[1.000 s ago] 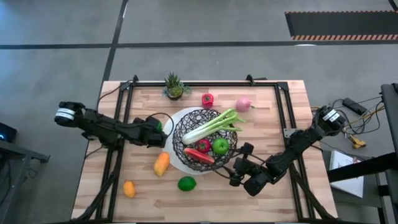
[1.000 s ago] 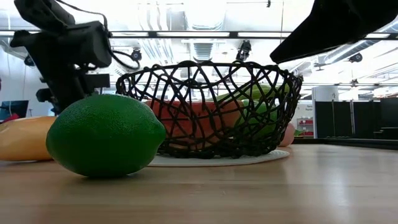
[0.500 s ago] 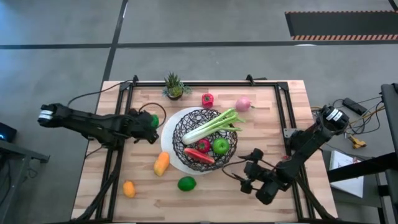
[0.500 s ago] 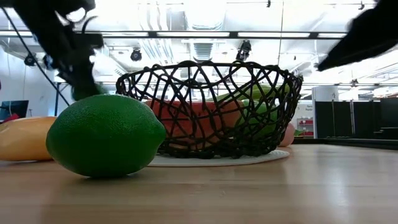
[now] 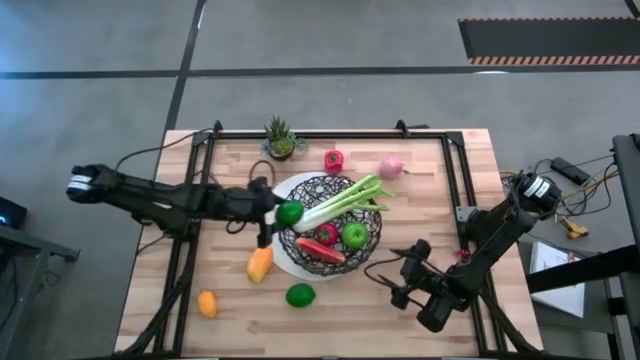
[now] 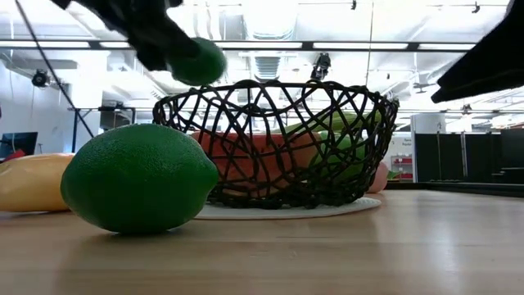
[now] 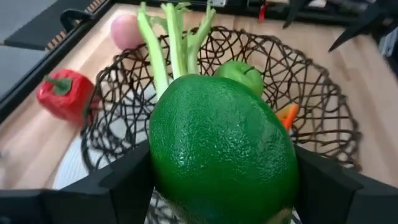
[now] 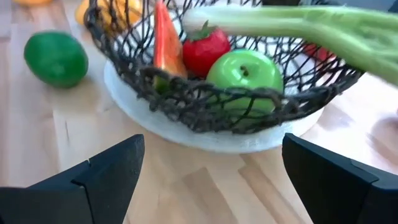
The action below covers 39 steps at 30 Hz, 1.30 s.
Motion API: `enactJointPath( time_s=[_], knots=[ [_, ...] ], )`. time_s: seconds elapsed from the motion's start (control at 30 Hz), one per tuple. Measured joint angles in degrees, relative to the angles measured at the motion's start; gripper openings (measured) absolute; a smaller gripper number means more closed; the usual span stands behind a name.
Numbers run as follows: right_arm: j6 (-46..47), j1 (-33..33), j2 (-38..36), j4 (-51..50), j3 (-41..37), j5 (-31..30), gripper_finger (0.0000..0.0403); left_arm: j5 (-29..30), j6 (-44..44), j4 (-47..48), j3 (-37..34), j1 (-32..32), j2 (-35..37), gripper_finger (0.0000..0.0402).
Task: Build produce basket
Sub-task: Put the green lime into the wire basket
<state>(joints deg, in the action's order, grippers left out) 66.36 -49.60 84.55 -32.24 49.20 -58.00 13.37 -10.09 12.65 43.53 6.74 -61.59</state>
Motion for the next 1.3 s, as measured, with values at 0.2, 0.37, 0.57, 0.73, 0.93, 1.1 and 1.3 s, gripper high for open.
enactJointPath(
  time_s=[0.2, 0.37, 0.57, 0.73, 0.93, 1.1, 1.3],
  knots=[
    [-0.2, 0.0, 0.0, 0.0, -0.2, -4.9, 0.0363, 0.7, 5.6, -0.1, 9.3, -0.8, -15.9, 0.0283],
    [0.2, 0.0, 0.0, 0.2, -0.2, -5.3, 0.0363, 13.5, 8.2, 14.2, 22.3, -2.3, -28.5, 0.0283],
    [0.1, 0.0, 0.0, 1.3, -0.2, -5.3, 0.0363, 17.6, 12.6, 23.9, 34.1, -6.9, -38.3, 0.0283],
    [0.1, 0.0, 0.0, 1.7, -0.2, -5.3, 0.0363, 12.2, 15.9, 24.0, 36.8, -9.8, -42.8, 0.0283],
    [-0.3, 0.0, 0.0, 2.2, -0.2, -5.2, 0.0363, 7.5, 16.7, 24.0, 36.8, -10.1, -43.7, 0.0295],
    [-1.0, 0.0, 0.0, 2.7, -0.2, -5.2, 0.0363, 6.1, 16.6, 23.4, 36.8, -10.3, -43.7, 0.0320],
    [-1.0, 0.0, 0.0, 3.0, -0.2, -5.2, 0.0363, 3.1, 16.4, 22.7, 36.8, -11.2, -43.7, 0.0349]
  ],
)
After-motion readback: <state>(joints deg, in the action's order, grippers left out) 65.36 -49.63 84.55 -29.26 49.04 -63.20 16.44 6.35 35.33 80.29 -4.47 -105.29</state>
